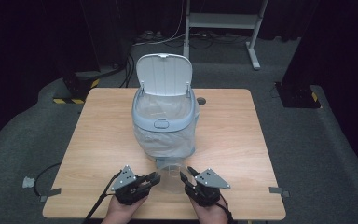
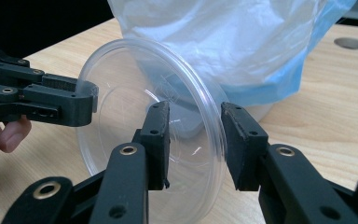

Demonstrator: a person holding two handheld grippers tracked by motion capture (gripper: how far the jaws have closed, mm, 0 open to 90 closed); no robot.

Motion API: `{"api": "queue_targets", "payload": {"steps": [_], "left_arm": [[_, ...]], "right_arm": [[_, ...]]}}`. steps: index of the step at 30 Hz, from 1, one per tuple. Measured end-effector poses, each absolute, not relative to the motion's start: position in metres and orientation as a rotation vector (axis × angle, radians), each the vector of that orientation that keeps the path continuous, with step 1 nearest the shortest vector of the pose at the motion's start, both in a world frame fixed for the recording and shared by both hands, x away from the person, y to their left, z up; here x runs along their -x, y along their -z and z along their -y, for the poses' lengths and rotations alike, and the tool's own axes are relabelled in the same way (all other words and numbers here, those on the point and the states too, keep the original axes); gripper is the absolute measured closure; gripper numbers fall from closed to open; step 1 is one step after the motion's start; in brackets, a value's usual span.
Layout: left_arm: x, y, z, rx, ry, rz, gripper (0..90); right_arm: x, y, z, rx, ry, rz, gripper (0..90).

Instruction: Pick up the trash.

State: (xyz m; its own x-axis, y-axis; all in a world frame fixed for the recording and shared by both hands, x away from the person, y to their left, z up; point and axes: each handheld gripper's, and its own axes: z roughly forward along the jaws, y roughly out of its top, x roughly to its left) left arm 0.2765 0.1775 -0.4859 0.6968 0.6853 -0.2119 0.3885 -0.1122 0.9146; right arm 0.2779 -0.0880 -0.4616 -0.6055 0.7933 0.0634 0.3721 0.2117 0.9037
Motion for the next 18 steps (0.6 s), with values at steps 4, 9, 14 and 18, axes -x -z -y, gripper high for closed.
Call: {"api": "queue_targets", "payload": {"steps": [4, 9, 14, 18], "left_arm": [[-0.276, 0.483, -0.178, -1.715, -0.326, -0.857, 75.6], [-0.272, 0.479, -0.179, -1.700, -0.338, -0.844, 75.8], [-0.268, 0.473, -0.180, -1.680, -0.360, -0.832, 76.2], [-0.263, 0.464, -0.182, -1.647, -0.390, -0.815, 76.2]], "right_arm": [[-0.276, 0.460, 0.087, -1.064, -1.381, -2.054, 63.7], [-0.274, 0.458, 0.088, -1.049, -1.399, -2.039, 63.7], [-0.270, 0.453, 0.088, -1.021, -1.427, -2.013, 63.6], [-0.267, 0.445, 0.087, -0.996, -1.445, -1.992, 63.6]]}}
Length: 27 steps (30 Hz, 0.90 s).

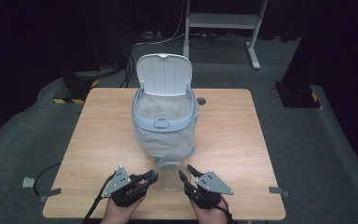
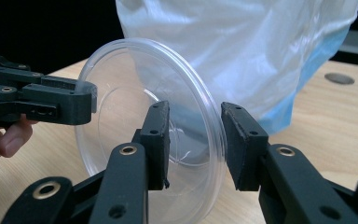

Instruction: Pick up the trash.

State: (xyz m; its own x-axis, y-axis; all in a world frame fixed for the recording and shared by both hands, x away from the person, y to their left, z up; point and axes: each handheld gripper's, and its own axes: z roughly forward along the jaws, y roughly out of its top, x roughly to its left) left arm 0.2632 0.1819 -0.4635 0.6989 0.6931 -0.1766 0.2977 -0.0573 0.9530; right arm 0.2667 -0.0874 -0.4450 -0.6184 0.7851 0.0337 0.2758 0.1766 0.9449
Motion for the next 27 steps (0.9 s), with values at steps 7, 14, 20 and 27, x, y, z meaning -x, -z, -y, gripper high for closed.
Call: {"api": "queue_targets", "payload": {"steps": [7, 14, 20, 27], "left_arm": [[-0.257, 0.441, -0.184, -1.586, -0.428, -0.783, 76.2], [-0.251, 0.417, -0.183, -1.552, -0.462, -0.742, 75.8], [-0.244, 0.392, -0.187, -1.508, -0.494, -0.703, 75.6], [-0.244, 0.359, -0.189, -1.471, -0.545, -0.654, 75.6]], "right_arm": [[-0.262, 0.420, 0.085, -0.930, -1.483, -1.932, 63.4], [-0.257, 0.395, 0.087, -0.897, -1.538, -1.872, 63.4], [-0.249, 0.367, 0.086, -0.844, -1.581, -1.815, 63.9], [-0.248, 0.339, 0.084, -0.803, -1.624, -1.756, 64.1]]}}
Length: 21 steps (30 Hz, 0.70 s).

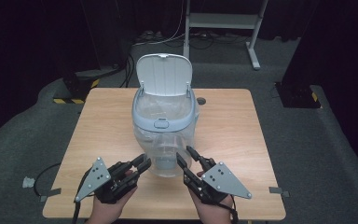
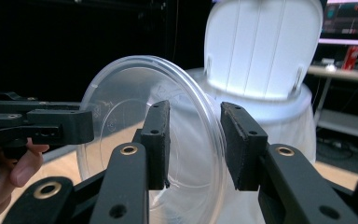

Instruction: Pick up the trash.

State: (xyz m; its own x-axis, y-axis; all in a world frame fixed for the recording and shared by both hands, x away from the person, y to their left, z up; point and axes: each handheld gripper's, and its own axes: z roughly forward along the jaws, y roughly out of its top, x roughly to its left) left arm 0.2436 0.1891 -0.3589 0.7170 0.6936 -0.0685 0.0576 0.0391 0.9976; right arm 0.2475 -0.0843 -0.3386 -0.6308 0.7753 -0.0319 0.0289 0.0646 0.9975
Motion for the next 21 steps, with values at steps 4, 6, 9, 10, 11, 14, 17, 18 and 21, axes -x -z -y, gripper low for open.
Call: {"api": "queue_targets", "payload": {"steps": [4, 6, 9, 10, 11, 14, 17, 18, 21], "left_arm": [[-0.246, 0.338, -0.190, -1.448, -0.587, -0.622, 75.6], [-0.251, 0.329, -0.192, -1.453, -0.606, -0.607, 75.5], [-0.256, 0.321, -0.194, -1.445, -0.613, -0.605, 75.4], [-0.262, 0.314, -0.194, -1.420, -0.621, -0.605, 75.3], [-0.265, 0.311, -0.195, -1.417, -0.626, -0.604, 75.3], [-0.274, 0.302, -0.197, -1.412, -0.646, -0.603, 75.1], [-0.282, 0.297, -0.199, -1.407, -0.649, -0.605, 75.1], [-0.290, 0.293, -0.202, -1.409, -0.658, -0.607, 75.0], [-0.298, 0.289, -0.204, -1.405, -0.663, -0.610, 74.8]], "right_arm": [[-0.248, 0.318, 0.082, -0.770, -1.640, -1.719, 64.2], [-0.251, 0.309, 0.081, -0.759, -1.643, -1.703, 64.4], [-0.255, 0.301, 0.080, -0.747, -1.644, -1.691, 64.6], [-0.260, 0.293, 0.077, -0.741, -1.647, -1.679, 64.7], [-0.263, 0.290, 0.076, -0.738, -1.649, -1.677, 64.7], [-0.274, 0.281, 0.073, -0.734, -1.658, -1.670, 64.6], [-0.287, 0.274, 0.070, -0.728, -1.660, -1.669, 64.6], [-0.291, 0.271, 0.068, -0.728, -1.661, -1.668, 64.6], [-0.299, 0.268, 0.065, -0.718, -1.654, -1.666, 64.7]]}}
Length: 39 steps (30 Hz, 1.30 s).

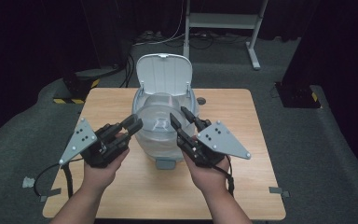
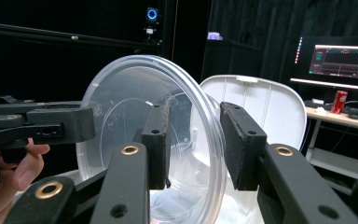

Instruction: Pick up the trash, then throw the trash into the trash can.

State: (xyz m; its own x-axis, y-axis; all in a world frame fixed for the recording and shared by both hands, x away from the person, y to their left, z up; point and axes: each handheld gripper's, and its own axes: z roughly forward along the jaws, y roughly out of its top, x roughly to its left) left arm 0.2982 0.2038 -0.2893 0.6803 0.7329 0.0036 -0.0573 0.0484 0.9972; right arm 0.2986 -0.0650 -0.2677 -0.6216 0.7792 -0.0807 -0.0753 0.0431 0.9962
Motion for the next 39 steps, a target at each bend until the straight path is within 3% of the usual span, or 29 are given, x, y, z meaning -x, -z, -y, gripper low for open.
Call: {"api": "queue_targets", "payload": {"steps": [23, 33, 34, 36, 39], "left_arm": [[-0.396, 0.288, -0.203, -1.462, -0.697, -0.673, 72.5], [-0.411, 0.303, -0.199, -1.563, -0.682, -0.706, 72.6], [-0.412, 0.304, -0.200, -1.556, -0.685, -0.717, 71.8], [-0.412, 0.306, -0.205, -1.541, -0.658, -0.736, 59.5], [-0.409, 0.309, -0.211, -1.532, -0.681, -0.746, 55.2]], "right_arm": [[-0.395, 0.272, 0.054, -0.809, -1.609, -1.699, 64.9], [-0.412, 0.285, 0.057, -0.825, -1.552, -1.738, 63.1], [-0.413, 0.287, 0.056, -0.826, -1.532, -1.744, 61.5], [-0.414, 0.291, 0.055, -0.850, -1.498, -1.746, 55.8], [-0.411, 0.296, 0.060, -0.847, -1.522, -1.736, 53.3]]}}
